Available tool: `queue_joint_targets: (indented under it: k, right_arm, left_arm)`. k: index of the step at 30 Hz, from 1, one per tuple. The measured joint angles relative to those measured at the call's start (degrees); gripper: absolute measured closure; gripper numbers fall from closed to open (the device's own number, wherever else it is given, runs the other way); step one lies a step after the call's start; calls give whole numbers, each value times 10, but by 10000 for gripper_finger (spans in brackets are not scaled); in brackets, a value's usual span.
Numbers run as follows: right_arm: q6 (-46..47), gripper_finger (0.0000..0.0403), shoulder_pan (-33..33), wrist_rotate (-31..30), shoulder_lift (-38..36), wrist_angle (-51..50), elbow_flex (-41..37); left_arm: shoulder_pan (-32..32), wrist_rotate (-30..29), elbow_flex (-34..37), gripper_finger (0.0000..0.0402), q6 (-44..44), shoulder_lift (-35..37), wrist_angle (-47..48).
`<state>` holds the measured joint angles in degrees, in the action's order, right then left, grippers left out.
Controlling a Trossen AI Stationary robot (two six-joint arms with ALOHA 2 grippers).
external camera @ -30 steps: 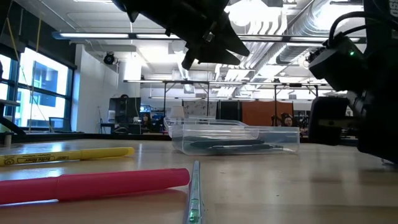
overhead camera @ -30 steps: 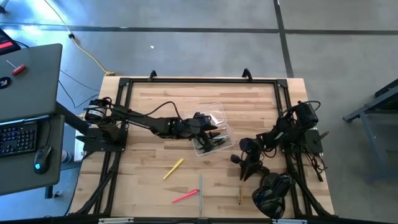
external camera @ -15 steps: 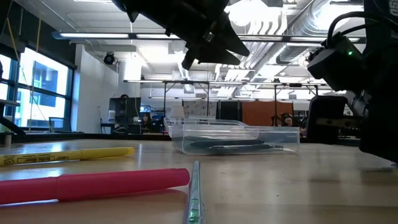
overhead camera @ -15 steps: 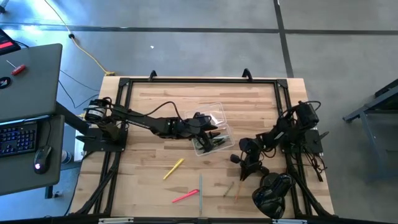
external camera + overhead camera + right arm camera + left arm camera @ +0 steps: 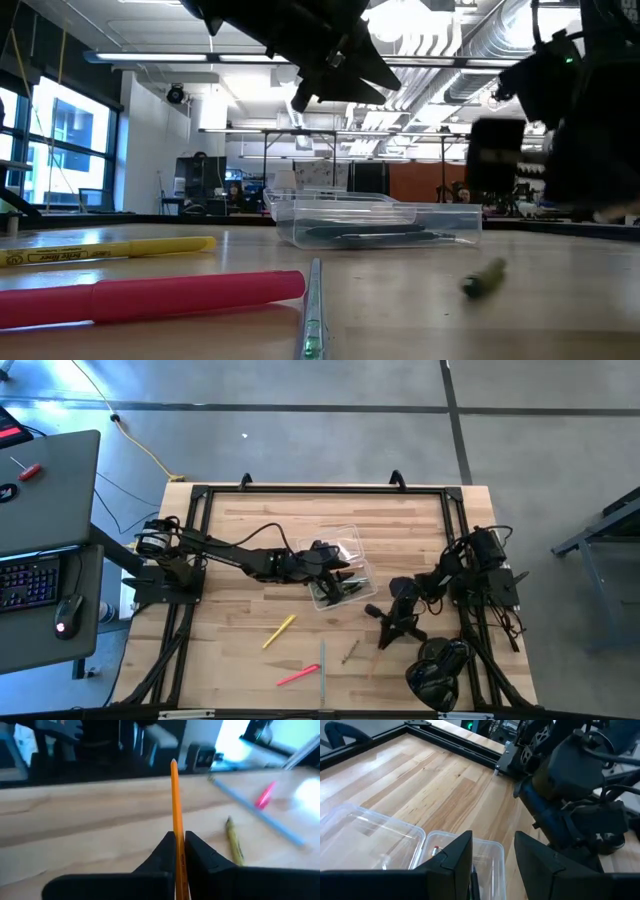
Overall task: Pick & place school supplies into a supply box
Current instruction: Put the orange pencil into the supply box
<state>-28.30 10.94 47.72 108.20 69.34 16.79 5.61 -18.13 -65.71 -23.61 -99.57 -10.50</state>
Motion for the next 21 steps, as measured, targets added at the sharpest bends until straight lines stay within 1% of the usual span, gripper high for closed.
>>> queue_joint_targets:
  k: [2, 7, 9, 12, 14, 16, 18, 21]
  right_arm:
    - [0, 398, -6, -21, -4, 33, 0]
    - [-1, 398, -41, -111, -34, 73, 0]
    - [1, 399, -58, -181, -53, 76, 0]
    - [38, 398, -82, -304, -84, 58, 0]
    - [49, 398, -96, -349, -105, 38, 1]
    - [42, 399, -109, -358, -120, 4, 4]
    - [27, 400, -118, -359, -131, -53, 17]
    - [26, 400, -125, -361, -134, -178, 59]
  left_arm:
    - [0, 0, 0, 225, -11, 0, 0]
    - [0, 4, 0, 225, -4, 17, 6]
    - [0, 5, 0, 225, -4, 33, 19]
    - [0, -1, 0, 225, -2, 69, 51]
    - [0, -21, 0, 225, 8, 96, 68]
    - [0, -38, 0, 225, 31, 124, 89]
    - [0, -43, -1, 225, 58, 138, 86]
    - [0, -50, -1, 225, 67, 149, 86]
